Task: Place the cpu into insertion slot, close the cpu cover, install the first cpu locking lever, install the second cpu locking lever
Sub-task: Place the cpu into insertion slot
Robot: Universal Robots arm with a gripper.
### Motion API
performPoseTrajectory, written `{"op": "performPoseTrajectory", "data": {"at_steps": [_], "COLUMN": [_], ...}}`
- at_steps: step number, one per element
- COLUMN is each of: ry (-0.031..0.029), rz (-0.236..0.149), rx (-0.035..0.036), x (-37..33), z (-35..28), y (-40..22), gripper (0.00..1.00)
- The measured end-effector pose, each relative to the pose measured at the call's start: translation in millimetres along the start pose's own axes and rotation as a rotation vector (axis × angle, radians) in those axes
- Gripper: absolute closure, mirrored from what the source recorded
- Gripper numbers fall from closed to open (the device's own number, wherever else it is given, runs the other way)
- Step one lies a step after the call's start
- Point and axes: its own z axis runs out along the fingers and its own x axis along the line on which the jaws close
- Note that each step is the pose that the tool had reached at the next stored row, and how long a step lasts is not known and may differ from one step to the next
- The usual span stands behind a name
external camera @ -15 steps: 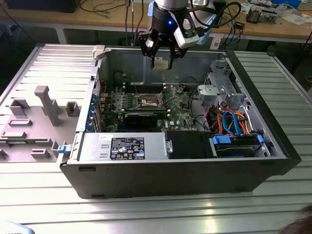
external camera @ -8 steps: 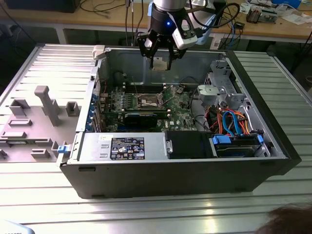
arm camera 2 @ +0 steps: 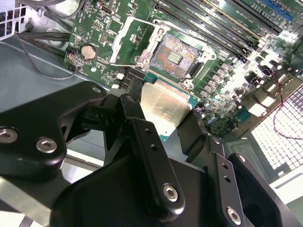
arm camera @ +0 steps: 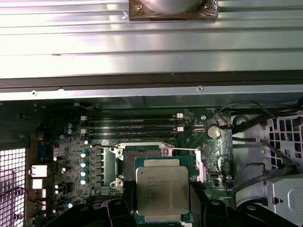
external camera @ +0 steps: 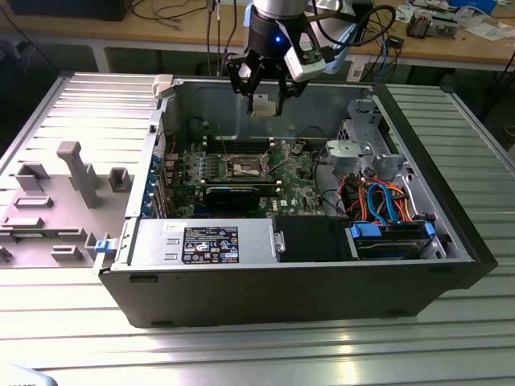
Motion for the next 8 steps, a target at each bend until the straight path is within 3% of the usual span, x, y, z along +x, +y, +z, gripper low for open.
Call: {"op": "performPoseTrajectory", "data": {"at_steps": [8], "ry": [-0.0037], "rz": [0.043], "rx": [-0.0009], "x": [0.0], "z": [0.1], "y": [0.0], "gripper": [0.45]}}
